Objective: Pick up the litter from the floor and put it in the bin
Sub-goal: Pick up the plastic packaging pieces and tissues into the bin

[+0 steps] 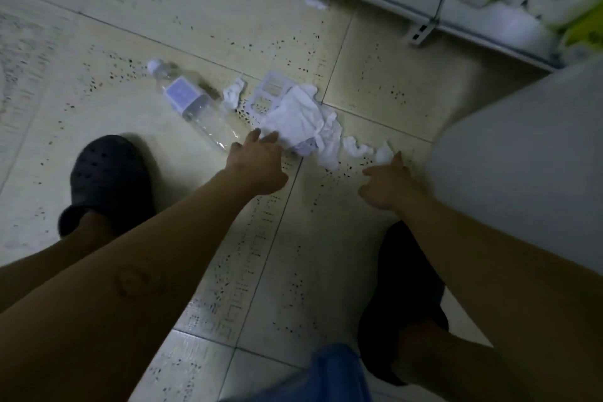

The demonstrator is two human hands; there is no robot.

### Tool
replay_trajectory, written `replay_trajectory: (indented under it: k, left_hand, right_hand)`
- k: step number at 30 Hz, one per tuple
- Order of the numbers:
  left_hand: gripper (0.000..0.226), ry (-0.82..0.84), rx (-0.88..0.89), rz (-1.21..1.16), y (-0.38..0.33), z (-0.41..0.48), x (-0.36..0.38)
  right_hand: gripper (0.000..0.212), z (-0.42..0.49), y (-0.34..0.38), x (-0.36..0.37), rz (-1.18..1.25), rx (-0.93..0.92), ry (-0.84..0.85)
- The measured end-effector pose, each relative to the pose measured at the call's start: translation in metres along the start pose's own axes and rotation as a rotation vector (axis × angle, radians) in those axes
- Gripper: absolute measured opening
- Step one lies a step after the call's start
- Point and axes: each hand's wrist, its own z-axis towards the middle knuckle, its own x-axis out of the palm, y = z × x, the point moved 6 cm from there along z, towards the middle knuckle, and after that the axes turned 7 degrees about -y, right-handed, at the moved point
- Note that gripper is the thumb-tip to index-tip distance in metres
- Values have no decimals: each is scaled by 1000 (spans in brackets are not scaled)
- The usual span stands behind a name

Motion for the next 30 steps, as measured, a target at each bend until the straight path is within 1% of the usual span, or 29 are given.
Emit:
replay_trajectory:
  k: [2, 3, 4, 5, 6, 8, 10, 13, 15, 16, 18, 19, 21, 22, 26, 28, 30]
  left_hand:
    - [62, -66, -30, -57, 2, -2, -2]
    - [56, -121, -40, -73, 3, -4, -7]
    - [49, -184, -45, -80, 4, -7, -14]
    - [40, -247, -49, -98, 5, -10, -22]
    - [35, -311, -55, -131, 5, -15, -31]
    - [29, -399, -66, -205, 6, -23, -51]
    - [25, -433, -65, -242, 3, -31, -69]
    - [27, -486, -53, -298, -7, -46, -101]
    - [32, -568, -7, -326, -17, -61, -124]
    - [32, -594, 5, -312, -22, -69, -136]
    - [30, -586, -4, -266, -29, -85, -155]
    - [28, -580, -10, -266, -32, -93, -164]
    - [25, -594, -1, -282, -38, -114, -185]
    - [23, -615, 9, -287, -42, -126, -196]
    - [19, -745, 14, -368, -60, -176, -239]
    - [19, -809, 18, -416, -74, -199, -258]
    - [20, -835, 50, -459, -93, -218, -274]
  right_hand:
    - [94, 4, -4, 7, 144, 34, -3]
    - [100, 3, -5, 8, 180, 37, -32]
    - [95, 1, -5, 7, 155, 17, -70]
    - [83, -4, -4, 5, 110, -6, -114]
    - [65, -9, -2, 0, 77, -45, -173]
    - [37, -23, 4, -13, 97, -114, -274]
    - [25, -40, 9, -28, 150, -180, -344]
    - [21, -69, 17, -58, 287, -271, -422]
    - [15, -92, 20, -81, 340, -300, -476]
    - [12, -104, 21, -93, 357, -310, -508]
    - [11, -130, 23, -117, 386, -345, -570]
    - [14, -144, 25, -129, 407, -372, -593]
    - [29, -173, 27, -149, 437, -411, -621]
    - [30, -187, 27, -158, 438, -416, -634]
    - [12, -249, 21, -195, 411, -489, -704]
    - [9, -282, 11, -213, 425, -520, -756]
    - [8, -310, -7, -231, 421, -532, -809]
